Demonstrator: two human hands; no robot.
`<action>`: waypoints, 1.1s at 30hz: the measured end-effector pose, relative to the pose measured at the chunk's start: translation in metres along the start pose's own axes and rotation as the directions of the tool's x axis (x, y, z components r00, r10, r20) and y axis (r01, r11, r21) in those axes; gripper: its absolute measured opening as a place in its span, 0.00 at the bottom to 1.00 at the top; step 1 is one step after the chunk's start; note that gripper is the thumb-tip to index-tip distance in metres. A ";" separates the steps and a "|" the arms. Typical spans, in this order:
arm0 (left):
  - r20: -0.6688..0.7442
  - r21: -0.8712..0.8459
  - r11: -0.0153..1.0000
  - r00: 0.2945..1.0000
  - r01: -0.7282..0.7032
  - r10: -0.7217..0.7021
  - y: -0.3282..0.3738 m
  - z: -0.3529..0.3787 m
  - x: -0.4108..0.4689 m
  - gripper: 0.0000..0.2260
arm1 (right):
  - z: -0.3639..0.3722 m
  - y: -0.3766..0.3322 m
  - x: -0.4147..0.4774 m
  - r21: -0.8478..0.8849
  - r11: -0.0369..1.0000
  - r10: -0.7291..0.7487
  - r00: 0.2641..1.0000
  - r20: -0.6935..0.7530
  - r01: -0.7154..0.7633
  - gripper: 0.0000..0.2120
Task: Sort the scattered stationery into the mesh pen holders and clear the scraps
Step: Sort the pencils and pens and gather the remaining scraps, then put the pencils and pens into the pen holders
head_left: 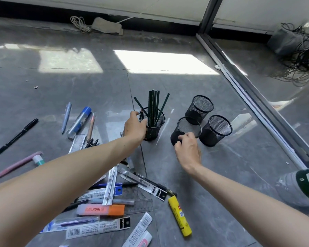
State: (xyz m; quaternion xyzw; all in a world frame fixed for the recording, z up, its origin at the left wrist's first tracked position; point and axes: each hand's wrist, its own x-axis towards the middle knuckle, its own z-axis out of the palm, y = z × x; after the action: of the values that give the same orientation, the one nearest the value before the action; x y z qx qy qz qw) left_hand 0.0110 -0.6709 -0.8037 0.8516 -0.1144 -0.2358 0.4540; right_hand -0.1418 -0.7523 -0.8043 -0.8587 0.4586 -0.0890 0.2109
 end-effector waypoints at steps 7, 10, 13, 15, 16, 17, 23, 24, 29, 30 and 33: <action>-0.138 0.063 0.991 0.983 -0.115 0.122 0.025 -0.007 0.026 0.13 | 0.008 0.005 -0.026 0.034 0.996 -0.082 0.996 0.016 0.082 0.15; -0.083 0.005 0.993 0.989 -0.120 0.120 0.033 -0.003 0.028 0.14 | 0.006 0.005 -0.032 0.017 0.993 -0.117 0.992 0.042 0.117 0.15; -0.061 0.019 0.997 0.995 -0.077 0.079 0.039 0.002 0.033 0.15 | 0.003 0.006 -0.034 0.024 0.990 -0.144 0.986 0.085 0.142 0.15; -0.092 0.043 0.997 0.994 -0.056 0.060 0.043 0.004 0.039 0.10 | 0.001 0.009 -0.034 0.048 0.986 -0.165 0.981 0.103 0.161 0.15; -0.108 0.038 0.998 0.992 -0.055 0.059 0.045 0.004 0.042 0.08 | 0.001 0.010 -0.035 0.059 0.983 -0.181 0.977 0.110 0.175 0.15; -0.120 0.034 0.997 0.990 -0.065 0.069 0.048 0.004 0.044 0.08 | 0.001 0.012 -0.035 0.070 0.980 -0.193 0.974 0.116 0.185 0.15; -0.055 0.268 0.936 0.966 -0.230 0.253 0.058 0.002 0.051 0.13 | 0.000 0.020 -0.041 0.144 0.955 -0.283 0.944 0.170 0.260 0.14; -0.028 0.271 0.933 0.968 -0.234 0.251 0.056 0.002 0.052 0.12 | 0.000 0.020 -0.041 0.161 0.950 -0.294 0.940 0.174 0.268 0.13; -0.046 0.180 0.959 0.972 -0.220 0.232 0.052 0.003 0.043 0.07 | -0.002 0.014 -0.039 0.228 0.934 -0.321 0.925 0.202 0.274 0.13; -0.060 0.159 0.963 0.971 -0.220 0.232 0.053 0.000 0.040 0.08 | -0.002 0.011 -0.038 0.249 0.930 -0.324 0.922 0.211 0.270 0.14; -0.105 0.150 0.956 0.957 -0.252 0.269 0.052 -0.016 0.036 0.07 | -0.001 0.003 -0.041 0.287 0.911 -0.364 0.906 0.217 0.297 0.15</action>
State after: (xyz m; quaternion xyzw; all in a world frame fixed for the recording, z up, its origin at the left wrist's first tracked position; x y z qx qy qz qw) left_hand 0.0507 -0.7035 -0.7634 0.8708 -0.2130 -0.1122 0.4287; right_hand -0.1671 -0.7203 -0.8035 -0.8954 0.2580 -0.0644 0.3572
